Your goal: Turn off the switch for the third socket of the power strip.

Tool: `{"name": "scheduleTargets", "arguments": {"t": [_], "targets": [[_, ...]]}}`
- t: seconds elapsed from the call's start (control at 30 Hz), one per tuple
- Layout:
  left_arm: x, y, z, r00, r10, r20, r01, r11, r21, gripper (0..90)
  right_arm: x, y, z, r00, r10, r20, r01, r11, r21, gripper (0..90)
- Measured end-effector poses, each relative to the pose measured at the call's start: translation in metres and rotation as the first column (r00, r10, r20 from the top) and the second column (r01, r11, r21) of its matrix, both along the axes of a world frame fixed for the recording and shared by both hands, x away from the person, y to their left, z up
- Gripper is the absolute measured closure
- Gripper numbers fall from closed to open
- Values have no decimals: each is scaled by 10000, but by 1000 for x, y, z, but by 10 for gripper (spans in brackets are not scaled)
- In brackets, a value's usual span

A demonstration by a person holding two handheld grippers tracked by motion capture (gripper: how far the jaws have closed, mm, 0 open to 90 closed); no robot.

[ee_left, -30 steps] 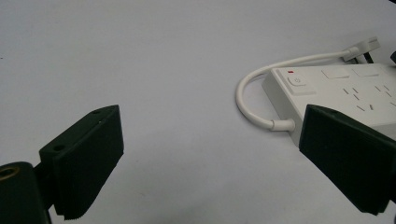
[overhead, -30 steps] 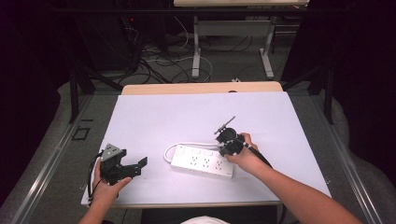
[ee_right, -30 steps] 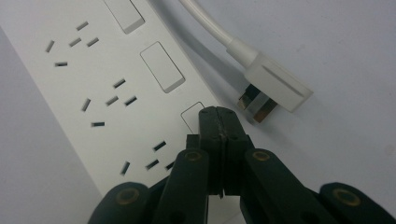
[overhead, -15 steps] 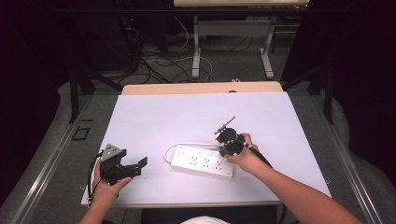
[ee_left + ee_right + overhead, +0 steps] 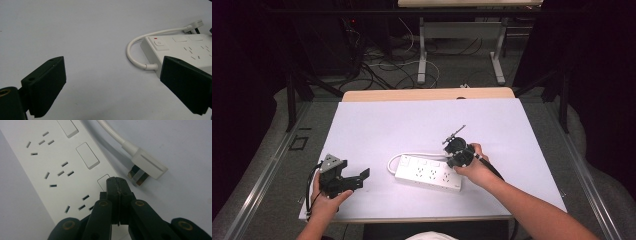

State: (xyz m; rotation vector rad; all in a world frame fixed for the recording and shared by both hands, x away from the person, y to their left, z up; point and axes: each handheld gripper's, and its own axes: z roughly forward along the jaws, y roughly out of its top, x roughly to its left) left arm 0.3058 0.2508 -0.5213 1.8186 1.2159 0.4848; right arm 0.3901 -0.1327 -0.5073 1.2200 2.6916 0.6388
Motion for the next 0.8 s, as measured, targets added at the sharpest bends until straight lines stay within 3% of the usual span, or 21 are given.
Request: {"name": "scheduleTargets", "arguments": {"t": [0.17, 0.2, 0.23, 0.27, 0.3, 0.5, 0.7, 0.8], "targets": [[0, 0, 0, 10000, 5, -2, -5, 10000, 0, 64, 0, -2, -1, 10000, -16, -6, 16, 10000, 37, 900], [0, 0, 0, 10000, 14, -25, -14, 10000, -4, 64, 0, -2, 1, 9998, 22, -217, -24, 9999, -110, 900], [0, 0, 0, 10000, 11, -28, -11, 10000, -4, 64, 0, -2, -3, 10000, 35, 30, -35, 10000, 15, 900], [0, 0, 0, 10000, 8, -32, -8, 10000, -2, 64, -3, -2, -2, 9993, -320, -193, 321, 9995, 74, 900], [0, 0, 0, 10000, 6, -29, -6, 10000, 0, 64, 0, -4, -2, 9999, 77, -70, -77, 10000, -53, 900], [0, -1, 0, 10000, -15, -37, 16, 10000, 28, 64, -2, -8, -3, 9996, -275, -117, 277, 9995, 176, 900], [0, -1, -1, 10000, -6, -5, 6, 10000, 2, 64, 0, -11, -3, 9999, -103, -138, 106, 9997, 200, 900], [0, 0, 0, 10000, -11, -30, 11, 10000, 16, 64, 0, -10, -7, 9996, -268, 90, 261, 9975, 658, 900]]}}
